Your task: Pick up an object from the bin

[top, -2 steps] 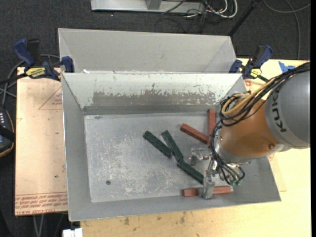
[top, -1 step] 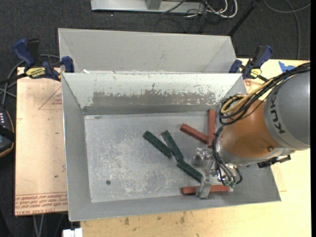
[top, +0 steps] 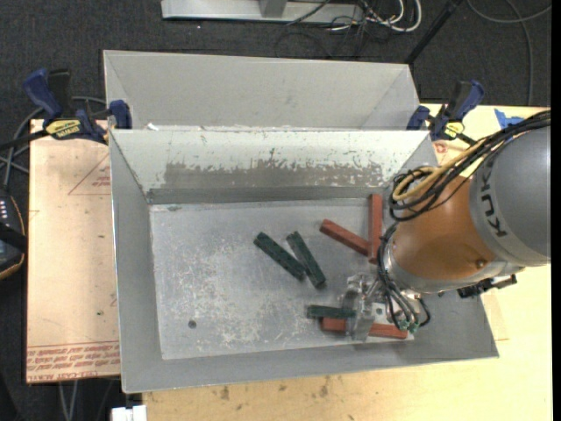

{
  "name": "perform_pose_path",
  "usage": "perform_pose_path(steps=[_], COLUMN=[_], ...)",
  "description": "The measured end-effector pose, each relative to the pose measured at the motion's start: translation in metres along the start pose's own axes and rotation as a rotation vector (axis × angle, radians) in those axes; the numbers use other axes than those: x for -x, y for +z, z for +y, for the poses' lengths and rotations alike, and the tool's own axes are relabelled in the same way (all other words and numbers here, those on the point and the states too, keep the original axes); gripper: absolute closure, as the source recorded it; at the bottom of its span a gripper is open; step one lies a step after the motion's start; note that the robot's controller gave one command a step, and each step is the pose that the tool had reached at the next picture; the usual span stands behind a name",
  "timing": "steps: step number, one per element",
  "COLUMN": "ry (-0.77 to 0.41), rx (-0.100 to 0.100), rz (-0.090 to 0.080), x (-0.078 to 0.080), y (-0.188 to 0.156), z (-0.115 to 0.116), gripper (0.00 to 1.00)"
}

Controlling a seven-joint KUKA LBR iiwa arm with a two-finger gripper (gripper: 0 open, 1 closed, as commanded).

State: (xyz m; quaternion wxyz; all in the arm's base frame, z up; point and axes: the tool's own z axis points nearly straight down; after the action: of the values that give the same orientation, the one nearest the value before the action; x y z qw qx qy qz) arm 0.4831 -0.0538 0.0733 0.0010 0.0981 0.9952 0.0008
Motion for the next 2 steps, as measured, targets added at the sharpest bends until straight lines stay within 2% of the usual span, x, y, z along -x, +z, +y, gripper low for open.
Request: perform_pose_path(steps=[1, 2], ry=[-0.057, -0.056], rx=[0.000, -0.001], rz=[-0.009, -0.001], x=[0.0083, 0.0068], y=[-0.1620, -0.1575], z=[0.0032, 0.0031], gripper=[1.00, 0.00])
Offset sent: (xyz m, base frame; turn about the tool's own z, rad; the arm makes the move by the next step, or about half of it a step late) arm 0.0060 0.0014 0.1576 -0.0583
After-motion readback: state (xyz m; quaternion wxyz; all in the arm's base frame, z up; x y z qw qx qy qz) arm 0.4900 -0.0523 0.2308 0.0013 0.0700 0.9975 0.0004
